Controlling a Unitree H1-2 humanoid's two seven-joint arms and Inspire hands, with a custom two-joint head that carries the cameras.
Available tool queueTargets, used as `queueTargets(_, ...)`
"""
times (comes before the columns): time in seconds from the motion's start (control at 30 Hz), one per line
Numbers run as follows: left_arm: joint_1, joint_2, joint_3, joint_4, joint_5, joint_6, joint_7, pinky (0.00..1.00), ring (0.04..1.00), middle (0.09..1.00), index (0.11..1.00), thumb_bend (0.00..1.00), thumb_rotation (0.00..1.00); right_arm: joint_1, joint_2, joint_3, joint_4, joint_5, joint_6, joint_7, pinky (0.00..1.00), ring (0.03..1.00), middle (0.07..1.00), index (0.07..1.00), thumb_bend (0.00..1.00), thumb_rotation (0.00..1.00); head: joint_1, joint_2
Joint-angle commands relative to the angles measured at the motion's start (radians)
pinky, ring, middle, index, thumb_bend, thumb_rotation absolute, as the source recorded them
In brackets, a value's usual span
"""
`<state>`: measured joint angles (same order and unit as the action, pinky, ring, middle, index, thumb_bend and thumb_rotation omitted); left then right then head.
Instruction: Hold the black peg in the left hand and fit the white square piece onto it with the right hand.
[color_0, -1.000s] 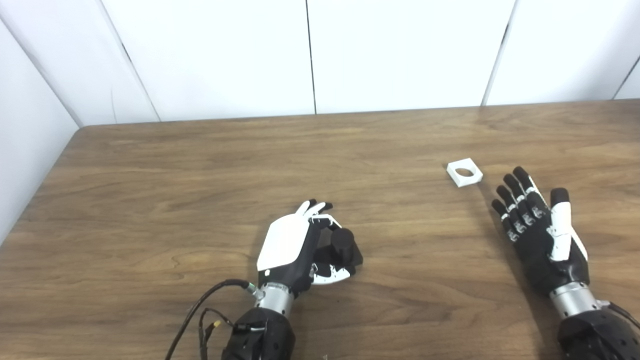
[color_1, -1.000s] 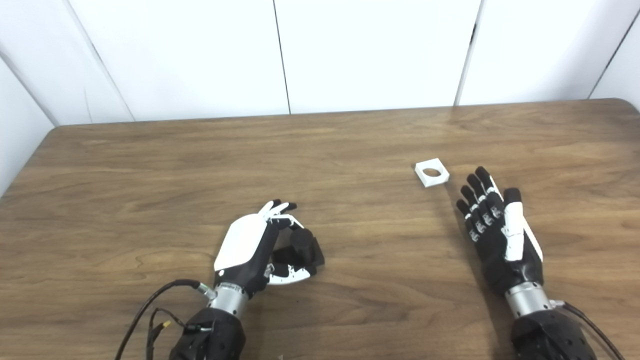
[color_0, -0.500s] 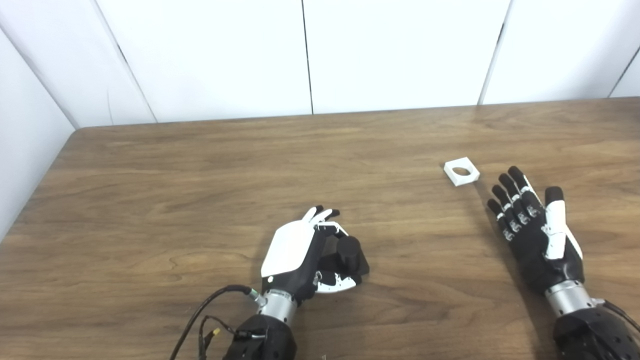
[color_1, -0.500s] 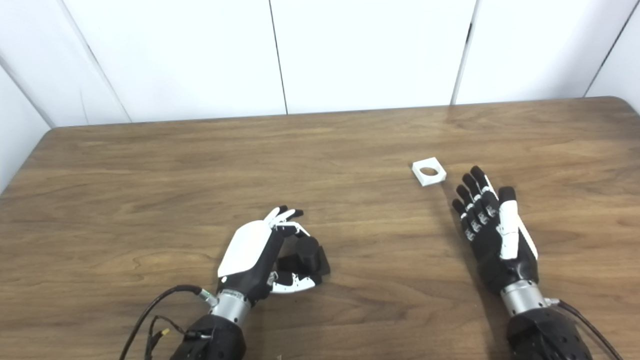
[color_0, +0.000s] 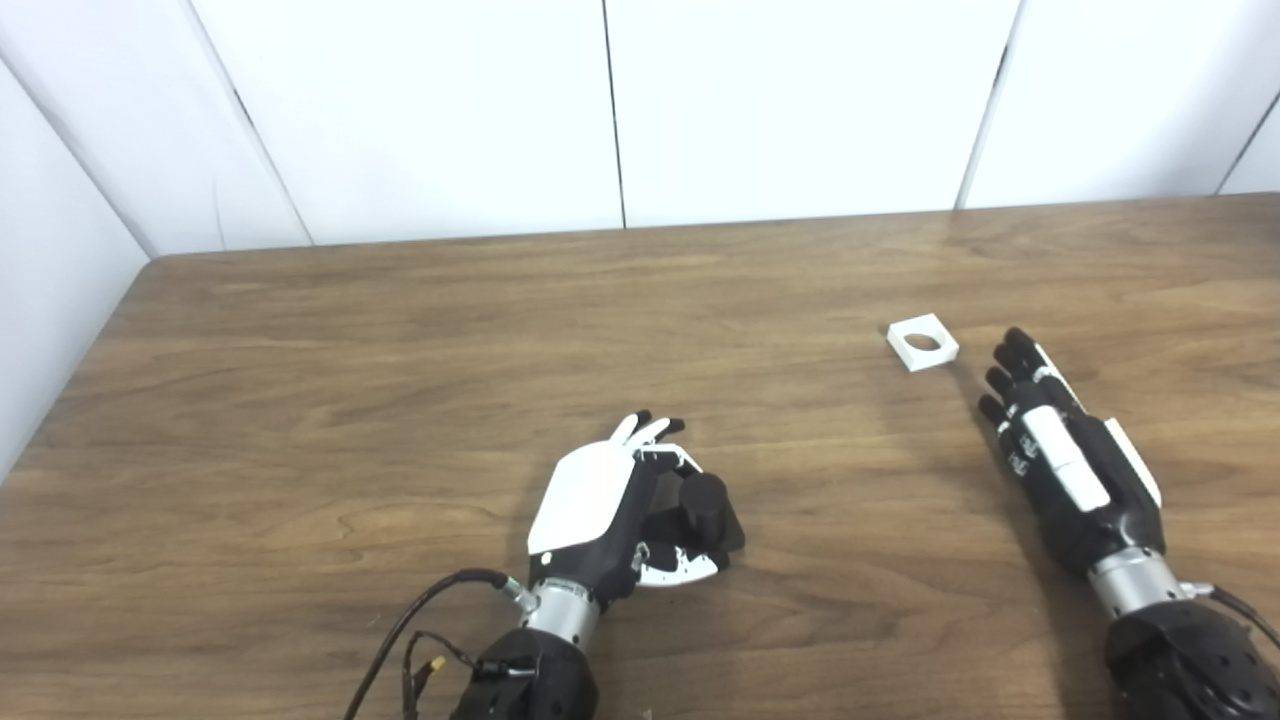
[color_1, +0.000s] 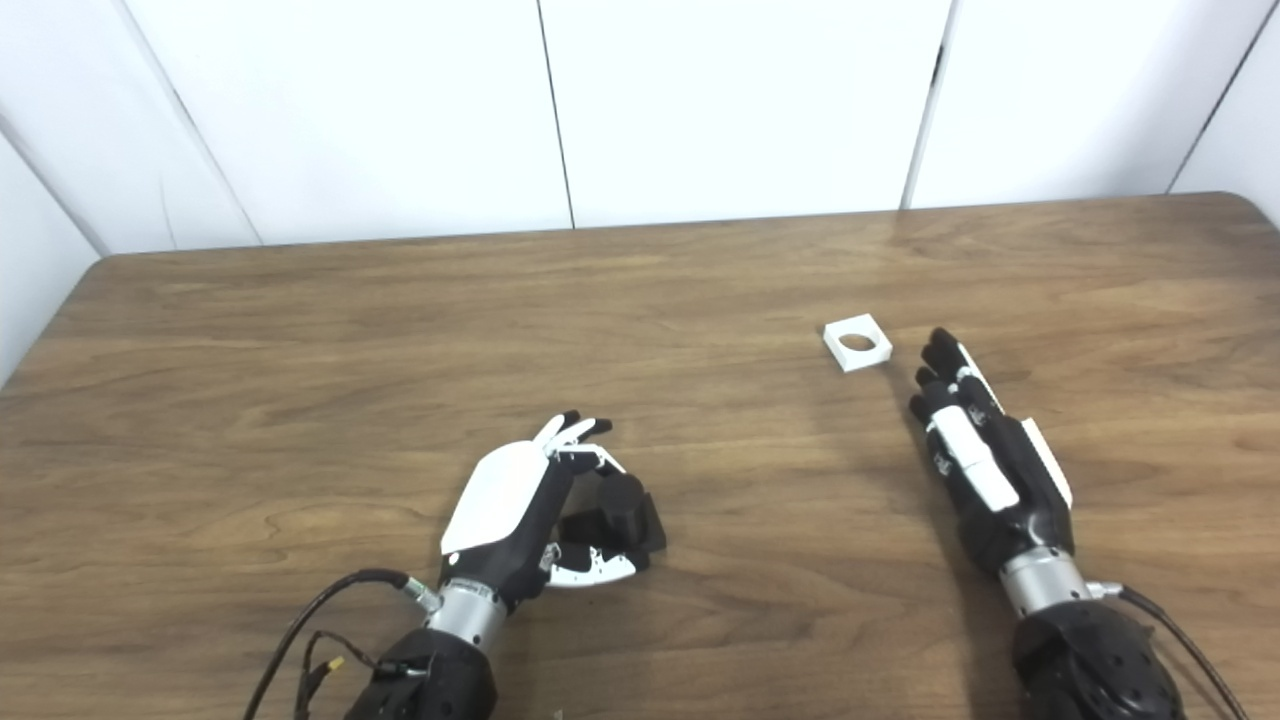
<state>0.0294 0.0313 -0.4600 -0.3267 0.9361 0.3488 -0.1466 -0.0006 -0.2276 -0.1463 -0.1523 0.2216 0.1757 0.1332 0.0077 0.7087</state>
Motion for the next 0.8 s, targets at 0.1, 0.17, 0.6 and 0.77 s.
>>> queueTargets(0.1, -0.010, -0.005, -0.001, -0.016, 0.017, -0.012, -0.003, 0.84, 0.983, 0.907, 0.493, 0.52, 0.06, -0.071, -0.052, 0.040, 0.009, -0.226, -0.064, -0.069, 0.94, 0.948, 0.935, 0.868, 0.67, 0.51, 0.003, 0.000)
queueTargets(0.17, -0.009, -0.005, -0.001, -0.015, 0.016, -0.014, -0.002, 0.84, 0.984, 0.908, 0.493, 0.52, 0.06, -0.089, -0.073, 0.054, 0.034, -0.275, -0.068, -0.071, 0.92, 0.937, 0.932, 0.868, 0.67, 0.51, 0.005, 0.002)
queueTargets(0.6, -0.006, 0.002, -0.007, -0.012, 0.039, -0.019, -0.004, 1.00, 0.991, 0.908, 0.493, 0.52, 0.06, -0.167, -0.162, 0.093, 0.128, -0.412, -0.111, -0.060, 0.97, 0.960, 0.936, 0.862, 0.74, 0.48, 0.006, 0.005)
queueTargets(0.77, -0.006, 0.002, -0.007, -0.013, 0.043, -0.021, -0.008, 1.00, 0.994, 0.909, 0.493, 0.52, 0.06, -0.188, -0.194, 0.117, 0.140, -0.477, -0.110, -0.057, 0.93, 0.941, 0.927, 0.853, 0.76, 0.50, -0.001, 0.007)
